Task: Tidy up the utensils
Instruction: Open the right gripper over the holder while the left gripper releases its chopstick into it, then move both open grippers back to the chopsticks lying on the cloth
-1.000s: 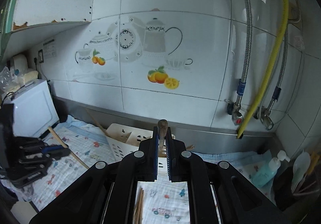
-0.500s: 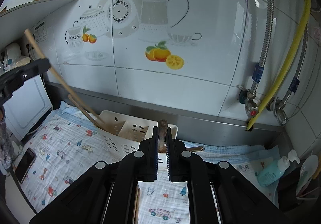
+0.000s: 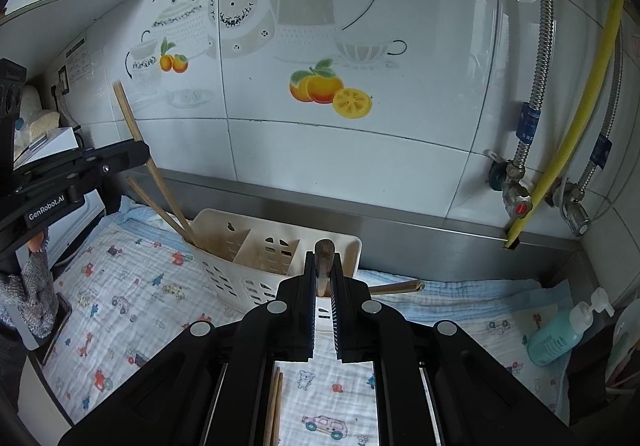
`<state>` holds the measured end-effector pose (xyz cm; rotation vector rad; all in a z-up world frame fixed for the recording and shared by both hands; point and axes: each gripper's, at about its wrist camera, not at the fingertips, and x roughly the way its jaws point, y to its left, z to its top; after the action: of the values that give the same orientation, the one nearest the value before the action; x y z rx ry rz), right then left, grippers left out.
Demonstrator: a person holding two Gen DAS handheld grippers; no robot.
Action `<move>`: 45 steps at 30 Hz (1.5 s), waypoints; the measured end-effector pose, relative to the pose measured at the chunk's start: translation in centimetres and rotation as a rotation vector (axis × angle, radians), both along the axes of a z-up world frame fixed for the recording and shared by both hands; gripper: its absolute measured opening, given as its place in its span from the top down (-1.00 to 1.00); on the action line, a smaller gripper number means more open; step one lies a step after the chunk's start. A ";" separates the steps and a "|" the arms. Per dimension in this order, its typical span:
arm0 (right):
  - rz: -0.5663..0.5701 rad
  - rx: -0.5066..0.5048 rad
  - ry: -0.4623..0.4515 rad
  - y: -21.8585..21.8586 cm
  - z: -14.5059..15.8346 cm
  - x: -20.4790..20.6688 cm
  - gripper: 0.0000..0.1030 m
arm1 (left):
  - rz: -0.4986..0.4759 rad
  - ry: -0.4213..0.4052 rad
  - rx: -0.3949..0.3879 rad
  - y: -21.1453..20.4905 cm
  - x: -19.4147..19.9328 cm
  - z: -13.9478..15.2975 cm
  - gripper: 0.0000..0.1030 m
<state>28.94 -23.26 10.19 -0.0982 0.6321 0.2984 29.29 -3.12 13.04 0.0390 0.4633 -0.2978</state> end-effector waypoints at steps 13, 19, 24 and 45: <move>-0.018 0.019 -0.070 -0.4 1.5 -1.8 0.49 | -0.011 -0.009 -0.026 0.6 -1.0 0.5 0.81; -0.027 -0.002 -0.129 -0.5 1.9 -5.3 0.29 | -0.023 -0.028 -0.042 1.6 -4.1 0.6 0.62; -0.020 -0.015 -0.160 -0.1 0.7 -9.3 0.25 | -0.025 -0.029 -0.034 2.3 -7.7 -0.7 0.61; -0.096 0.039 0.059 -2.5 -13.8 -19.8 0.21 | 0.004 0.219 -0.043 4.2 -15.8 -14.4 0.20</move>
<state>9.13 -25.79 -3.64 -0.0216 0.6869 0.2218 13.53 1.04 -1.35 -0.0369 0.6736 -0.3098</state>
